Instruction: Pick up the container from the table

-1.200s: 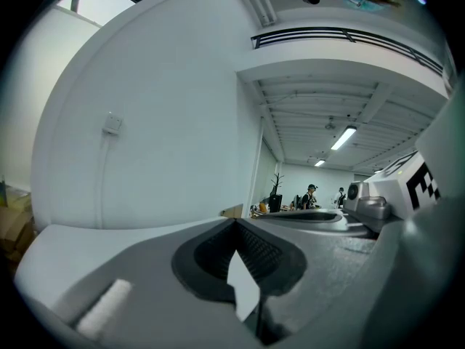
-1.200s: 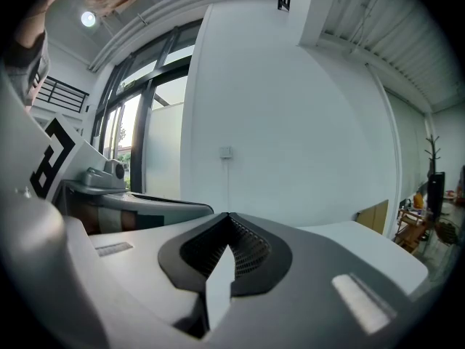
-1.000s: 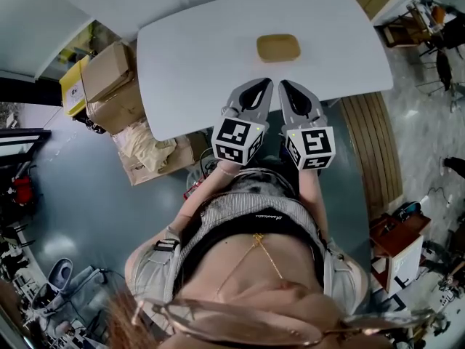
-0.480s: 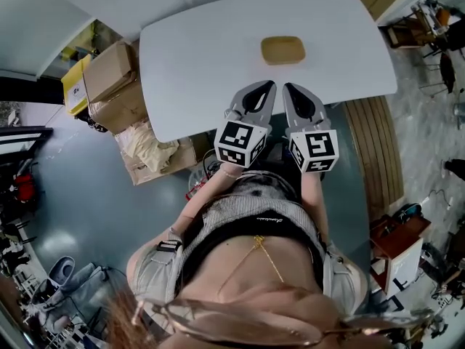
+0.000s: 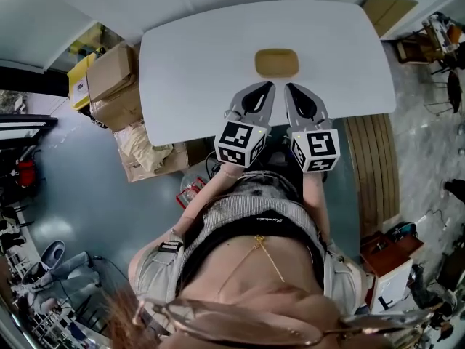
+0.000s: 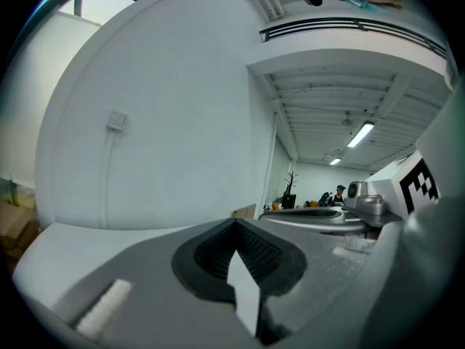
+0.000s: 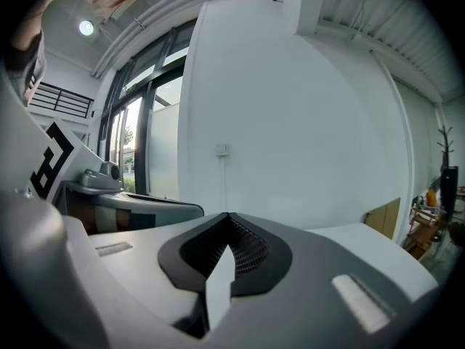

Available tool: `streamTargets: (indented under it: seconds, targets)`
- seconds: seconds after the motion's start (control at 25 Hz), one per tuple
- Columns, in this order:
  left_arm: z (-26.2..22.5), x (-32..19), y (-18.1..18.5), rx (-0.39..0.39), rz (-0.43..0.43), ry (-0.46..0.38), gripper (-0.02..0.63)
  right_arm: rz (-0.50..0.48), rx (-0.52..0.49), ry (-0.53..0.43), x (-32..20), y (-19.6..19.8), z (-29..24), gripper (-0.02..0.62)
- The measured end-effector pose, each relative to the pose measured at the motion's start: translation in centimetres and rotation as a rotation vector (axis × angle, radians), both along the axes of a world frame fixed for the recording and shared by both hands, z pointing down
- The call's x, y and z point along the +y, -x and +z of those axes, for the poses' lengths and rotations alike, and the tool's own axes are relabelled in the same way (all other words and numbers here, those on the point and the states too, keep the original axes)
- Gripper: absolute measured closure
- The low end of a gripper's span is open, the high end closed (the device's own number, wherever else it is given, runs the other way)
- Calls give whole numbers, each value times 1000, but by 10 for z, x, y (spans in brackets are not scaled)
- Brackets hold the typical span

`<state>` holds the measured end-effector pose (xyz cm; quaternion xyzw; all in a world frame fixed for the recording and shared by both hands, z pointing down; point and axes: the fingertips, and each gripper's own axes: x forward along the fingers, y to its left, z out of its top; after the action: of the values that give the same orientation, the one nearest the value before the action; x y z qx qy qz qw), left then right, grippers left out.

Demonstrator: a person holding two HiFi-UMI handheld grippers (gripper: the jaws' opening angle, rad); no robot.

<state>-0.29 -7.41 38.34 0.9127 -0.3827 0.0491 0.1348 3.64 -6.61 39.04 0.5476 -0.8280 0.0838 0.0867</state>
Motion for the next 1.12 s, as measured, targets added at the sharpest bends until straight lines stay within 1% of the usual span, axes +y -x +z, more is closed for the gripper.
streamTargets:
  seconds: [0.28, 0.56, 0.88, 1.12]
  targets:
    - [-5, -21, -34, -9, -67, -11, 604, -76, -6, 1, -25, -34, -4, 569]
    - [-9, -34, -61, -24, -135, -22, 604, -150, -9, 12, -39, -57, -2, 569]
    - [-6, -34, -95, -38, -199, -14, 604, -240, 8, 40, -45, -86, 3, 569]
    - [1, -30, -106, -47, -259, 2, 604, -301, -3, 52, -43, -96, 10, 569]
